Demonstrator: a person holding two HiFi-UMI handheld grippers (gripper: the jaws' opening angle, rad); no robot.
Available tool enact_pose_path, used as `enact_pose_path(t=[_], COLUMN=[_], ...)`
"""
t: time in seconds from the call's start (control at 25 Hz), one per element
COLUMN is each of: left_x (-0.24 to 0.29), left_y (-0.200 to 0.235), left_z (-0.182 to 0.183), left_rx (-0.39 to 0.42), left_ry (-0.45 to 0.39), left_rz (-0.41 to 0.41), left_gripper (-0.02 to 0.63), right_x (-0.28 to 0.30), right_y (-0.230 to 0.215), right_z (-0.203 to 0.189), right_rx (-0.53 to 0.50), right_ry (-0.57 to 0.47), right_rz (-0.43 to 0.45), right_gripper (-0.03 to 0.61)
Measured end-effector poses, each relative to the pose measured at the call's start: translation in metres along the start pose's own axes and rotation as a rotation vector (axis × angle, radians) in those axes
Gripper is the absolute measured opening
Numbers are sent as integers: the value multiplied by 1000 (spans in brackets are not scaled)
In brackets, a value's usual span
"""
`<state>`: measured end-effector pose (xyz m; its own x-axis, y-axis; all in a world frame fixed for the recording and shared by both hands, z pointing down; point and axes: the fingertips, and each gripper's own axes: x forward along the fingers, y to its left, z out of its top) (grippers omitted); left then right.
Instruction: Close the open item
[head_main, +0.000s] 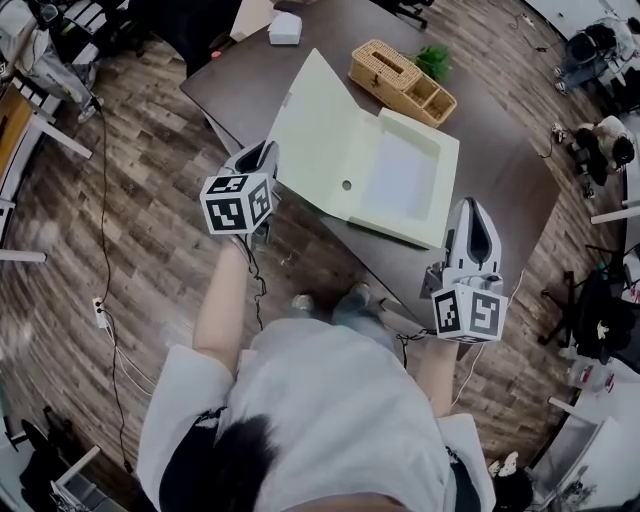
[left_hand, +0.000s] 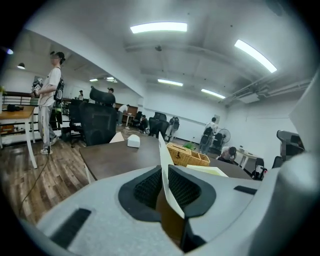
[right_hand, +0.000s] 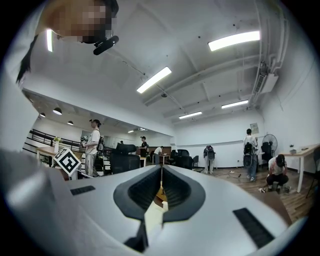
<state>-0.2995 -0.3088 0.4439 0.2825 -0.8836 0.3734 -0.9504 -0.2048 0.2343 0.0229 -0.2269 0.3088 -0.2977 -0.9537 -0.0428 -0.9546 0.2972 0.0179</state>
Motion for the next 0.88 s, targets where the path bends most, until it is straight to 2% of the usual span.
enact_pose_path(t=[0.24, 0.48, 0.88], left_x=[-2, 1, 13], left_y=[-29, -81, -178], left_z=[16, 33, 32], left_rx=[56, 38, 215], left_ry=[-42, -45, 1], left_rz=[-28, -149, -221], left_gripper=[25, 12, 14], right_x=[-1, 4, 7], right_y=[-14, -30, -72], right_z=[2, 3, 3], right_rx=[0, 5, 13], right_ry=[-9, -17, -36], right_rz=[-1, 4, 12], right_gripper=[14, 14, 14])
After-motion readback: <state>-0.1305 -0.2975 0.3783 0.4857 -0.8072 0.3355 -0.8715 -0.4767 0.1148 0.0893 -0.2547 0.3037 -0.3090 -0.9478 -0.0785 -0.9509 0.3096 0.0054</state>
